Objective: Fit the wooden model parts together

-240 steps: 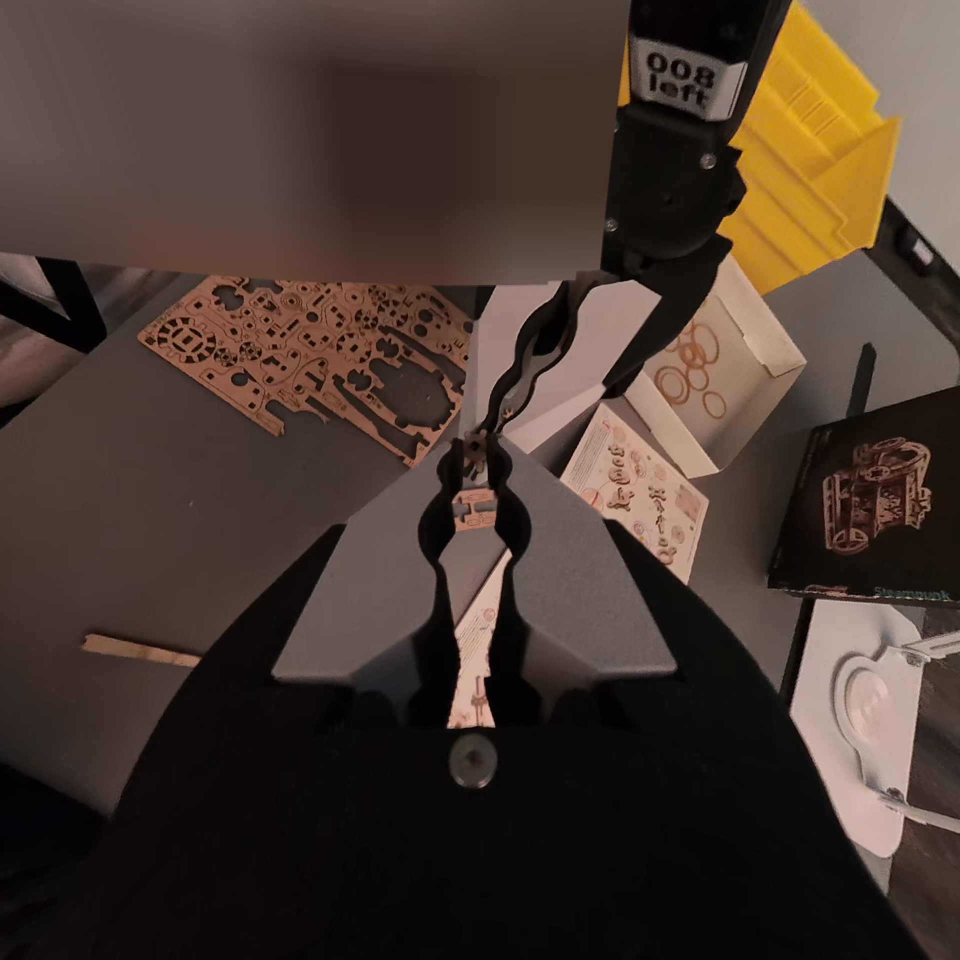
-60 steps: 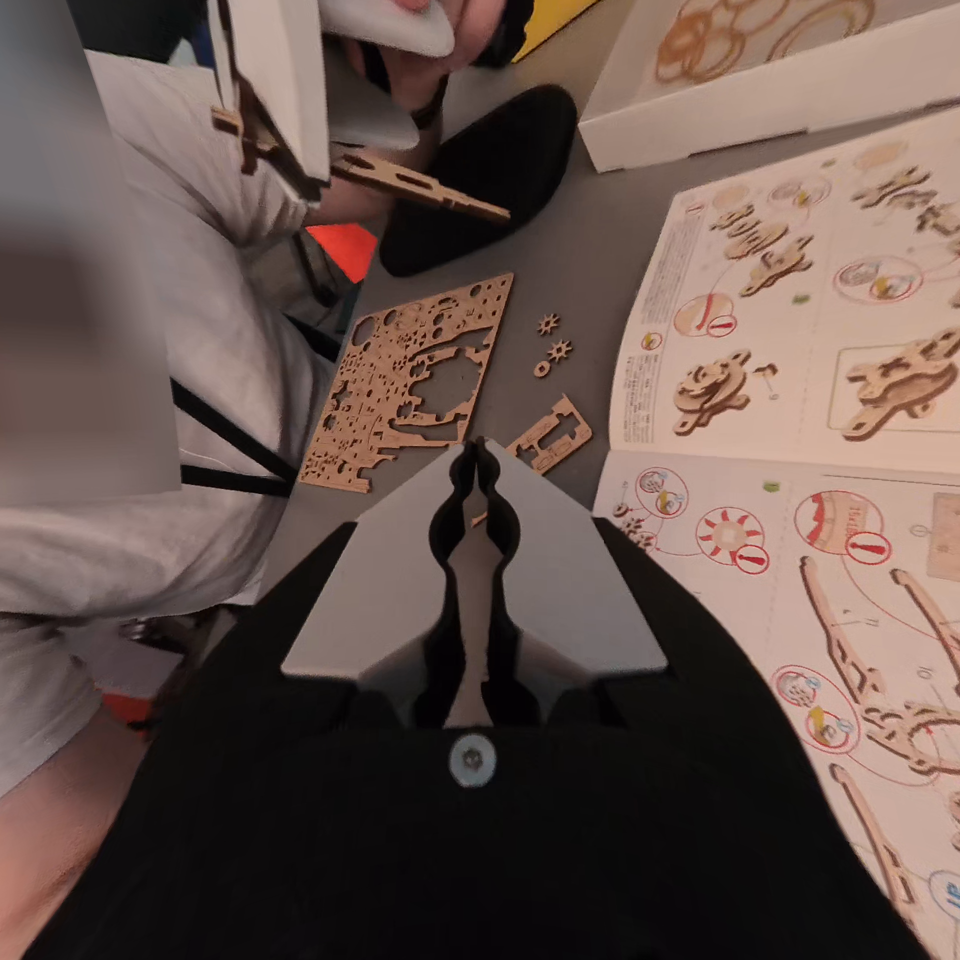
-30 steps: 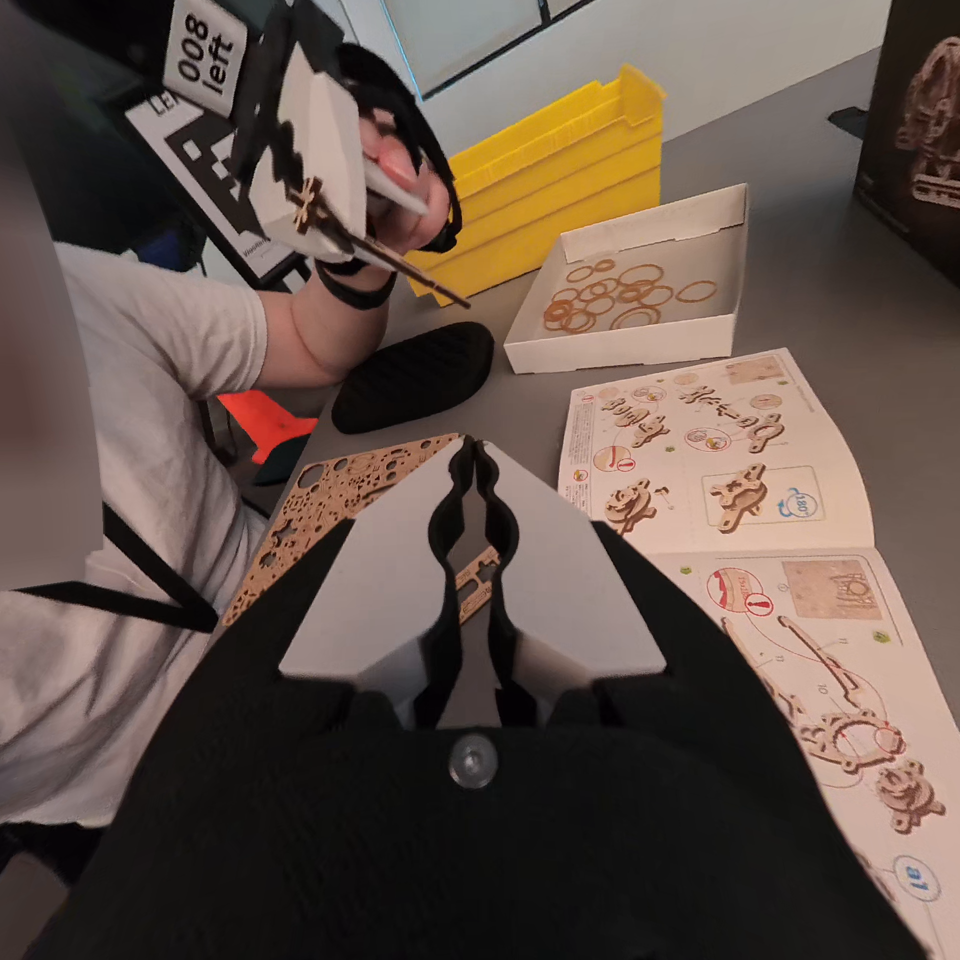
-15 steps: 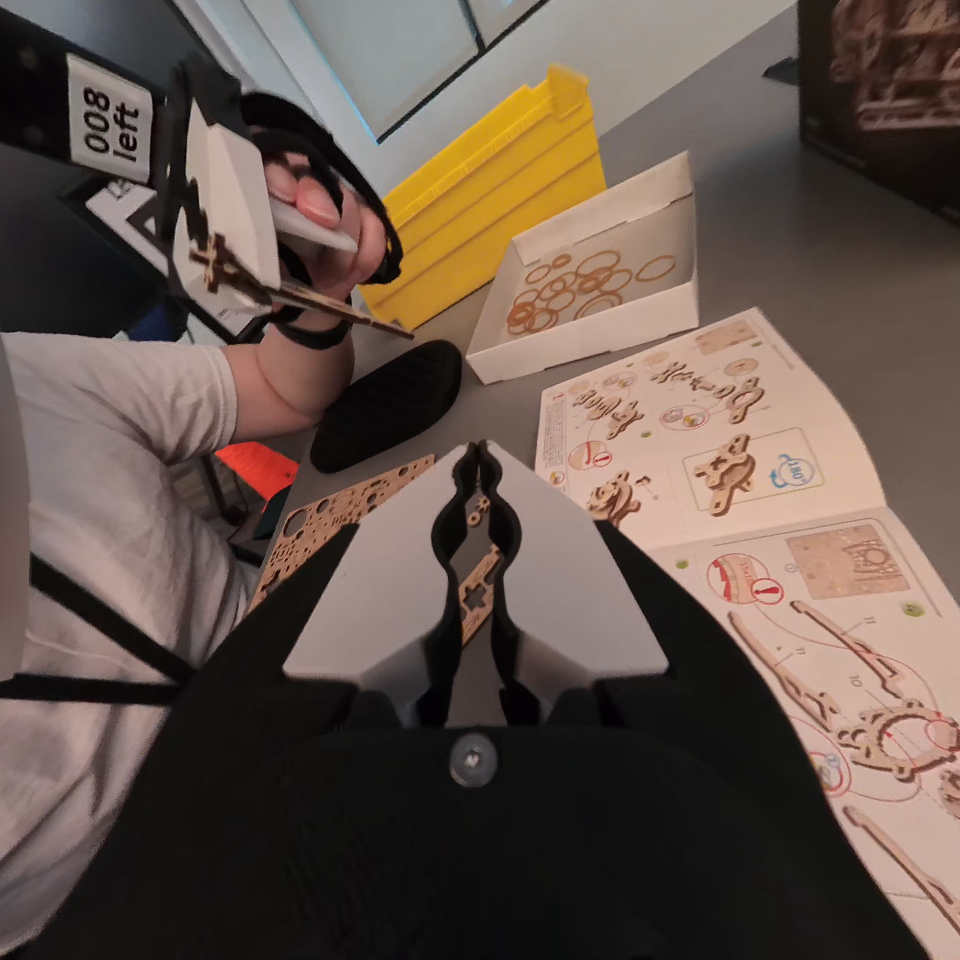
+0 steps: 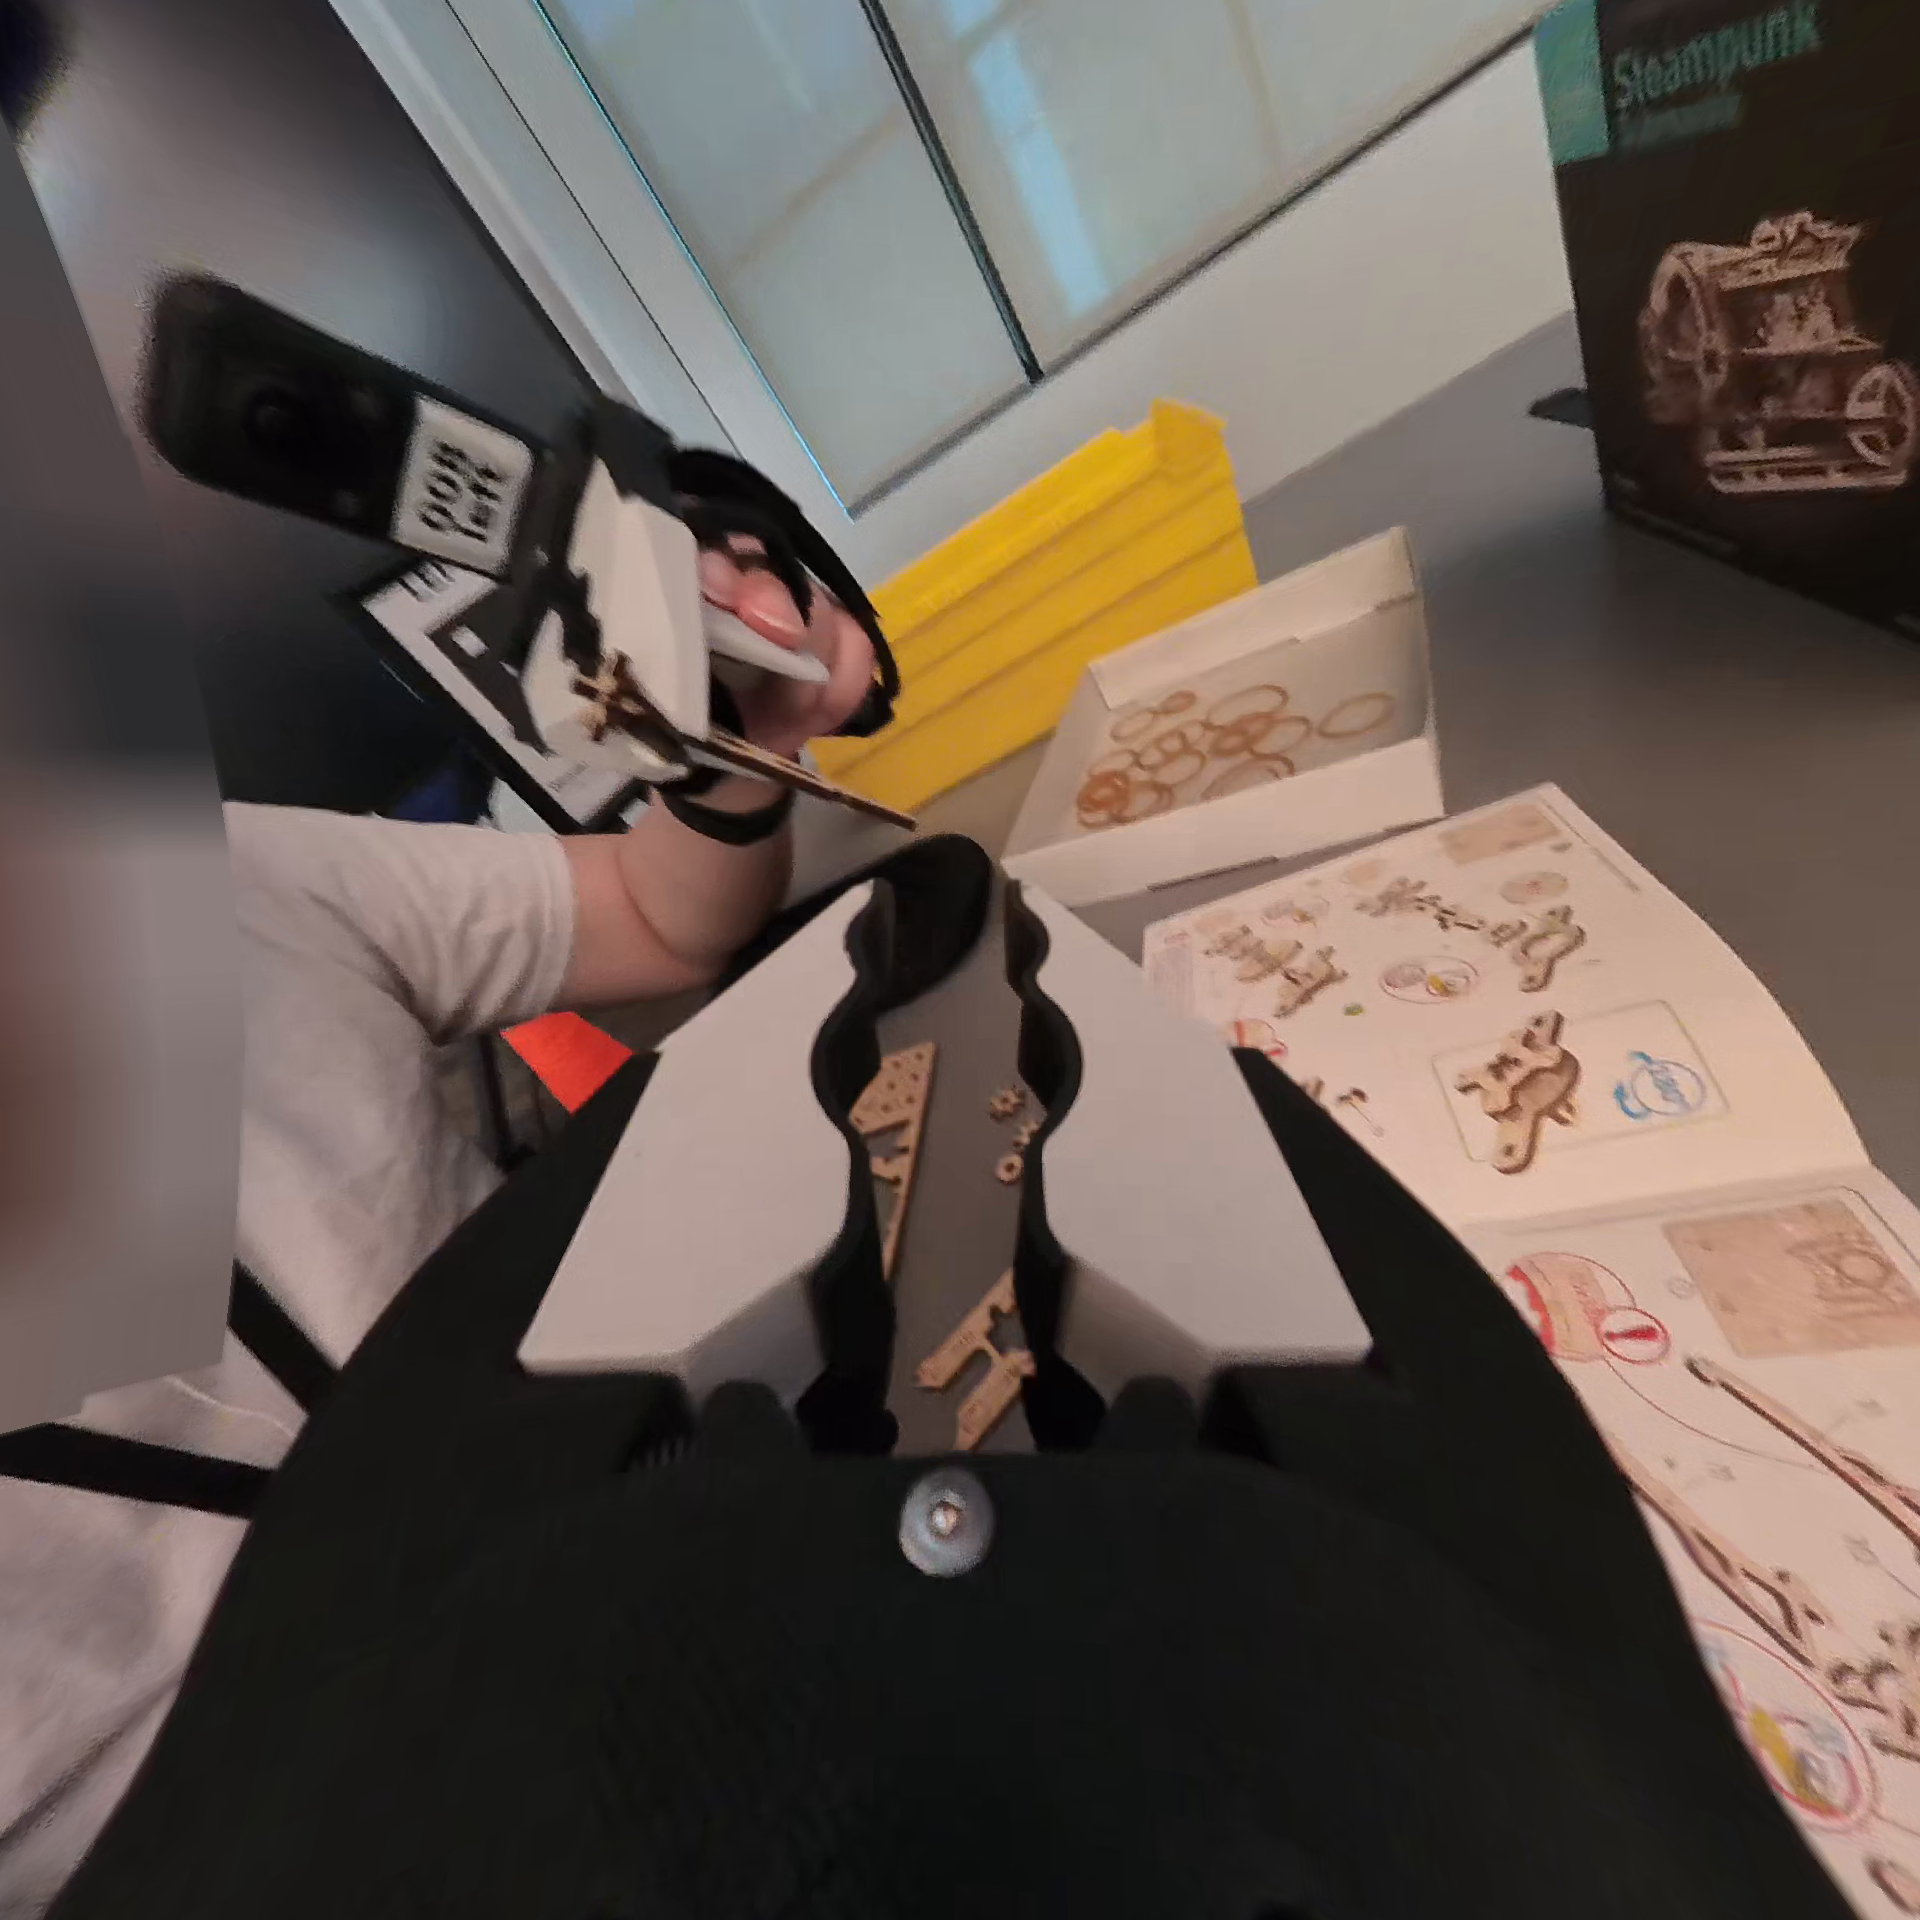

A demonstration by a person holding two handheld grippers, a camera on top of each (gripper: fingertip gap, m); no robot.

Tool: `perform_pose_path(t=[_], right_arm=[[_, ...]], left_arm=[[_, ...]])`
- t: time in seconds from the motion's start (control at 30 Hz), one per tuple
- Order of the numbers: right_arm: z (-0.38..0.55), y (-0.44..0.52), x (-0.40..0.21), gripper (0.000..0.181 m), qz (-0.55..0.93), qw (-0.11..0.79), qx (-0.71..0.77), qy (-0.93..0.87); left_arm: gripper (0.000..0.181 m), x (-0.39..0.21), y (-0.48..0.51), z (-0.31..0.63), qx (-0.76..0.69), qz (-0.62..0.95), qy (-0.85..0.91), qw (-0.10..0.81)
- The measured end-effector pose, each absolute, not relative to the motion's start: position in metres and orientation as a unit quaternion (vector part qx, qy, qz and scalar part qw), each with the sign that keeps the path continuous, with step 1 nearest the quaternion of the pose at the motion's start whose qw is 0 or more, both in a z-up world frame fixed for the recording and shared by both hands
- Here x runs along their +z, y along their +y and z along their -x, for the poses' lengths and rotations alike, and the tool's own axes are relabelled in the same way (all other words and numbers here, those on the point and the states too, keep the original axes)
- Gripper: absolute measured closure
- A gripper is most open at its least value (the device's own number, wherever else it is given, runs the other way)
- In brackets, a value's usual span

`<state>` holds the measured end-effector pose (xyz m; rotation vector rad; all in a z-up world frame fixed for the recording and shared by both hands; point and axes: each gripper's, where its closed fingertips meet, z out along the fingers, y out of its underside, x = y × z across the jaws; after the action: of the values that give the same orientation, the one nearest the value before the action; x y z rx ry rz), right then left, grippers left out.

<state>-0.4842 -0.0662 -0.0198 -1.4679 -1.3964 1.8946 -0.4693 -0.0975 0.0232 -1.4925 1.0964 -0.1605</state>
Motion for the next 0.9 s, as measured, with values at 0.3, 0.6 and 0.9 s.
perform_pose_path(t=[0.3,0.6,0.9], right_arm=[[0.473,-0.056,0.005,0.181,0.486,0.217,0.69,-0.49],[0.474,-0.042,0.004,0.181,0.512,0.223,0.683,-0.471],[0.47,-0.029,0.01,0.181,0.523,0.229,0.691,-0.442]], left_arm=[[0.181,0.022,-0.098,0.468,-0.075,0.644,0.473,0.597],[0.181,0.019,-0.098,0.466,-0.078,0.645,0.475,0.593],[0.181,0.017,-0.098,0.464,-0.079,0.647,0.477,0.59]])
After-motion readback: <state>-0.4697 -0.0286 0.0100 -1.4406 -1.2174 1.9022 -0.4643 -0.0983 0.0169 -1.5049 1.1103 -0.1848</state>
